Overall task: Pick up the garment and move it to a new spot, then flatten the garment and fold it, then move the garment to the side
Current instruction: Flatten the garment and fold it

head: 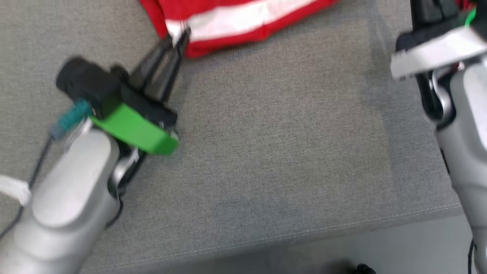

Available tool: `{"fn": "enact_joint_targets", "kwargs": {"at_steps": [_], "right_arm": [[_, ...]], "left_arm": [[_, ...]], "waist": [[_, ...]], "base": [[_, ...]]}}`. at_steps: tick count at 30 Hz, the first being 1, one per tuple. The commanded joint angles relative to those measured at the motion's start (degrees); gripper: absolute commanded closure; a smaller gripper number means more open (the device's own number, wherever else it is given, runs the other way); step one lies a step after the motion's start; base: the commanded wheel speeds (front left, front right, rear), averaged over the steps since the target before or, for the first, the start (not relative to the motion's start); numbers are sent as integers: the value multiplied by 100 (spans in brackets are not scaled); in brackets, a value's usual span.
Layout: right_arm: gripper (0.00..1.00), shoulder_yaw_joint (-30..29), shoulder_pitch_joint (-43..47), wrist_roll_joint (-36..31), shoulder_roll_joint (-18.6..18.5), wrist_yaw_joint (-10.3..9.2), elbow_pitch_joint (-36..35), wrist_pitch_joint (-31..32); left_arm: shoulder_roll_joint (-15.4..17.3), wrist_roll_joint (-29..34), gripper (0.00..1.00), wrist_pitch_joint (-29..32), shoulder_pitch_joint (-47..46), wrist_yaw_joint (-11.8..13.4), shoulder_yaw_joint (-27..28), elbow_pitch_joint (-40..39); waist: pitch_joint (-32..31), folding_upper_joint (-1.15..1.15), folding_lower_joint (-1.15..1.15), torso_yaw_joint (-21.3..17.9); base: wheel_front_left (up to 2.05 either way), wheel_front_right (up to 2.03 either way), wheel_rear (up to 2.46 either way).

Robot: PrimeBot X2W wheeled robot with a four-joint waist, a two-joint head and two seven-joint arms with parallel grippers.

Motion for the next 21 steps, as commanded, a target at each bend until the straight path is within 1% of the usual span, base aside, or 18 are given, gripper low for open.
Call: {"fn": "enact_joint_targets", "kwargs": {"at_steps": [1,6,10,11,16,21], "right_arm": [[100,-94,462,16,-59,-5,-191,-16],[100,-356,1607,5,-105,-5,-582,-17],[100,-378,2381,-41,-117,-5,-702,-17],[100,-378,2381,-41,-117,-5,-702,-17],[100,-554,3230,-53,-51,-5,-843,-18],[100,-820,3953,-135,-8,-7,-1204,-18]], "left_arm": [[15,203,100,-12,442,-12,63,-165],[-106,594,100,-12,1544,-12,275,-462],[-219,749,100,-12,2275,-12,441,-529],[-219,749,100,-12,2275,-12,441,-529],[-184,776,100,-13,2989,-12,434,-589],[-107,791,100,-13,3587,-12,496,-566]], "waist": [[-533,0,0,71],[-1001,0,0,76],[-1409,0,0,57],[-1409,0,0,57],[-1874,0,0,120],[-2206,0,0,189]], "base": [[0,0,0],[0,0,0],[0,0,0],[0,0,0],[0,0,0],[0,0,0]]}}
